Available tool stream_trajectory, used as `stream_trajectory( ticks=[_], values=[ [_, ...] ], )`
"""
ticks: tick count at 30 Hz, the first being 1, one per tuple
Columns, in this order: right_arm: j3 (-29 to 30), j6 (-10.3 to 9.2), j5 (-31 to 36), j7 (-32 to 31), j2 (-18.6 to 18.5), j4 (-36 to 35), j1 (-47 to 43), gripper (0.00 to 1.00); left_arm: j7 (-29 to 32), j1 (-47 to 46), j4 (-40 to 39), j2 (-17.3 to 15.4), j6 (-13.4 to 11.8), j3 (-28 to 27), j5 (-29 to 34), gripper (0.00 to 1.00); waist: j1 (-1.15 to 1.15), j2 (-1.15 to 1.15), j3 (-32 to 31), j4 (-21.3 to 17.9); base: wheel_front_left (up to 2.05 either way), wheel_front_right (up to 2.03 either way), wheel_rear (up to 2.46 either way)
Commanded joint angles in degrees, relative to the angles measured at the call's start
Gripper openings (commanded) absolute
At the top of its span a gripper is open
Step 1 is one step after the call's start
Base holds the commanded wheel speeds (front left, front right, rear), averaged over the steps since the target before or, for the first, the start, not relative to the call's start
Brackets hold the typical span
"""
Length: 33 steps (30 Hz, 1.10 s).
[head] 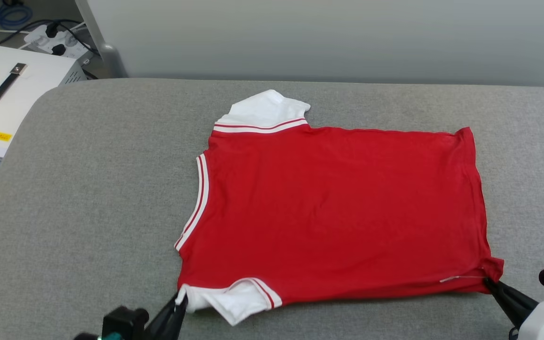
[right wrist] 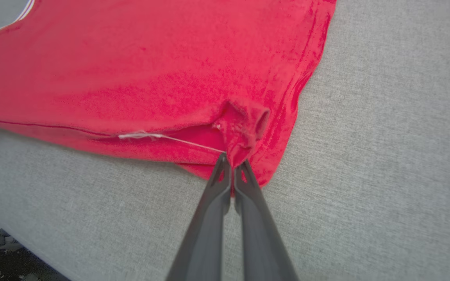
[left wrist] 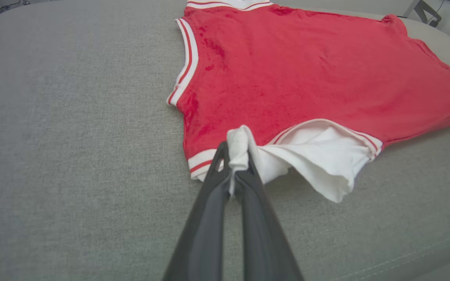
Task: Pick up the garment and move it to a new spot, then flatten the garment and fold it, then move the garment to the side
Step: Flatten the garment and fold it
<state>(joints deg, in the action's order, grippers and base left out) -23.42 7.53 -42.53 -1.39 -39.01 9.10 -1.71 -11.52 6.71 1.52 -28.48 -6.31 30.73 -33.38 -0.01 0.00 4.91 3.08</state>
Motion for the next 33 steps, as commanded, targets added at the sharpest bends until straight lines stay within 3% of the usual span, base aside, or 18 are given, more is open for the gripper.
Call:
stream_trajectory(
  ticks=[1, 12, 19, 33],
  values=[
    [1.03, -0.04, 0.81, -0.50, 0.47, -0.77, 0.50, 0.00, 0.20, -3.03, -0.12, -0.83, 0.59, -0.34, 1.11, 0.00, 0.01, 0.00, 0.82, -0.33, 0.00, 0.00, 0.00],
    [5.95, -0.04, 2.32, -3.98, 2.44, -3.62, 7.37, 0.00, 3.27, -23.03, 6.03, -1.63, 7.23, 0.31, 4.67, 0.00, 0.01, 0.00, 8.65, -2.24, 0.00, 0.00, 0.00],
    [5.84, -0.04, 2.49, -4.79, 2.58, -2.48, 12.47, 0.00, 3.21, -32.67, 14.30, -0.01, 10.56, 1.39, 5.55, 0.00, 0.01, 0.00, 13.65, -3.43, 0.00, 0.00, 0.00],
    [0.70, -0.04, 2.36, -4.78, 3.79, 3.48, 18.76, 0.00, -0.33, -39.70, 33.01, 4.30, 13.30, 5.72, 4.80, 0.00, 0.01, 0.00, 17.26, -4.79, 0.00, 0.00, 0.00]
  ],
)
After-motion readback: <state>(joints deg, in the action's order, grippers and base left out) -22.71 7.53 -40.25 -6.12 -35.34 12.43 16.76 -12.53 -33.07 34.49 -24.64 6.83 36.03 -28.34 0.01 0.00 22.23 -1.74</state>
